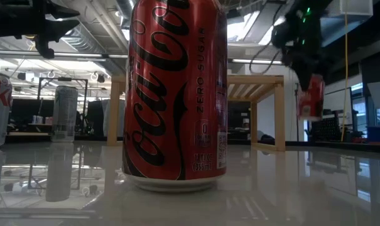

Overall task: Place canned beverage on shelf
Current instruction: Put the top red and white soda can on the shelf

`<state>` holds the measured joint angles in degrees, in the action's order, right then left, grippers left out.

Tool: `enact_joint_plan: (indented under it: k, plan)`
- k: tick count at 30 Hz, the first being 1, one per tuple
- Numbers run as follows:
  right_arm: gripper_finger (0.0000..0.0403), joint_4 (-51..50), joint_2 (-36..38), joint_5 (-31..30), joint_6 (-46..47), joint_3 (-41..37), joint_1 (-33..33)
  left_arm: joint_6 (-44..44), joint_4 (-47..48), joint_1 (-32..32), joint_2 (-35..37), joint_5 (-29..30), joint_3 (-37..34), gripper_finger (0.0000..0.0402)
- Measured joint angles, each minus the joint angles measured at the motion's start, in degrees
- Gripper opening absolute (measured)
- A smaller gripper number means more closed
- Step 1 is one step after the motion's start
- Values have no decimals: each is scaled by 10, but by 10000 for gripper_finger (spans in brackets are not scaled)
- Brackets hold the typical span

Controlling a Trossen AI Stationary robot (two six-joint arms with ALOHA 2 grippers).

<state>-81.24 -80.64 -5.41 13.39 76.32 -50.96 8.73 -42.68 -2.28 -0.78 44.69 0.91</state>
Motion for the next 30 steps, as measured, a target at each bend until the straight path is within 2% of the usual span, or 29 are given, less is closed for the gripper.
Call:
enact_joint_plan:
  k: [4, 8, 11, 14, 16, 23, 30]
  plan:
    - [289, -37, 31, 17, -16, 70, 0, -4, 5, 0, 0, -24, 2, 94]
    - [285, -48, 47, 31, -33, 143, 16, -42, 43, 0, 0, -60, 37, 94]
    - [285, -41, 51, 33, -45, 194, 45, -54, 151, 0, 0, -67, 91, 98]
    - [285, -35, 46, 37, -49, 230, 81, -41, 286, 0, -11, -40, 157, 115]
    - [286, -25, 38, 36, -49, 247, 110, -29, 345, 0, -30, -25, 192, 131]
    - [285, -36, -8, 35, -42, 322, 186, -35, 421, 0, -132, -3, 295, 183]
    - [286, -93, -119, 9, 25, 443, 234, -47, 427, 0, -206, -12, 330, 189]
